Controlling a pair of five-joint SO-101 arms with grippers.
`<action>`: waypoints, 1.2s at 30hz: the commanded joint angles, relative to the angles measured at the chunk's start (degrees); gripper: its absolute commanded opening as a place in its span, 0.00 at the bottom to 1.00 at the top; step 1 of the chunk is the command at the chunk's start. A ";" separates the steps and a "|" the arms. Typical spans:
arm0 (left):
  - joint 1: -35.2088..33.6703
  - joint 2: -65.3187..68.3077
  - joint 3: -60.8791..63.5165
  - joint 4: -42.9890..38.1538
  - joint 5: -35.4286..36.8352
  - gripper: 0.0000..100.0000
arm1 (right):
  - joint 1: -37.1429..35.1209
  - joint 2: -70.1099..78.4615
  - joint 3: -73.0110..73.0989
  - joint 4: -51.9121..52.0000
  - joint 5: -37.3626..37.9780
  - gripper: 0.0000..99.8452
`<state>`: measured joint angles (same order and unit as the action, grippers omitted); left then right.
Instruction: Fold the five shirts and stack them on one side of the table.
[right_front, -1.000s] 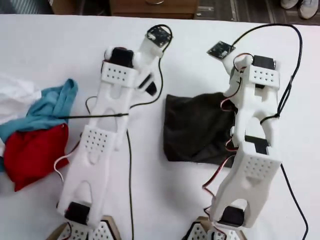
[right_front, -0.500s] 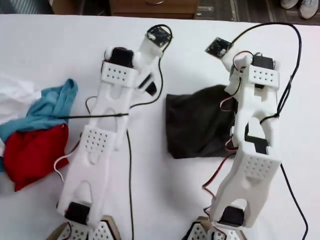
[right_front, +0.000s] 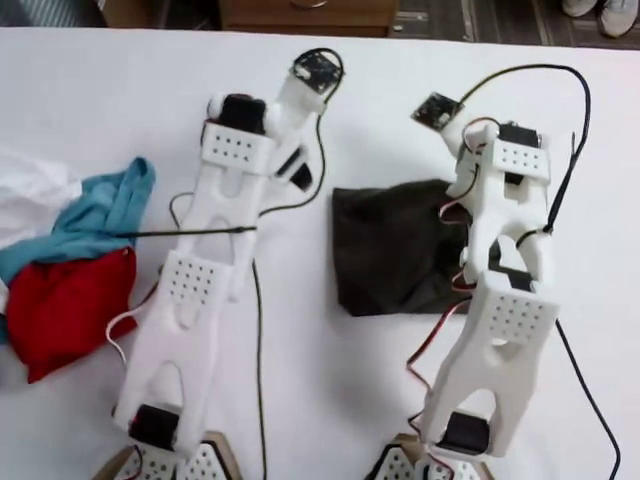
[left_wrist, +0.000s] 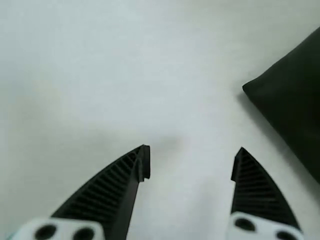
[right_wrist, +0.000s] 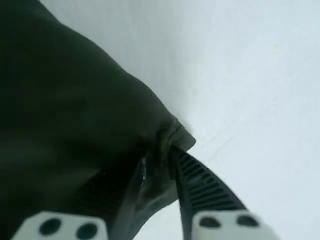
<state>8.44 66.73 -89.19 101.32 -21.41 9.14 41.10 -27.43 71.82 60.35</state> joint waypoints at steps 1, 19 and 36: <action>-1.14 -0.79 -1.98 1.14 -0.09 0.29 | 1.01 -3.38 -2.81 3.03 -1.76 0.17; -10.46 -15.30 -1.89 1.14 2.11 0.29 | 0.75 -23.43 3.96 24.13 5.10 0.13; -34.29 -15.12 -1.80 1.14 2.02 0.29 | 4.00 -28.09 24.70 24.31 18.37 0.12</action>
<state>-24.62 56.44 -89.27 101.41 -19.65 11.16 19.12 -2.90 95.38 76.35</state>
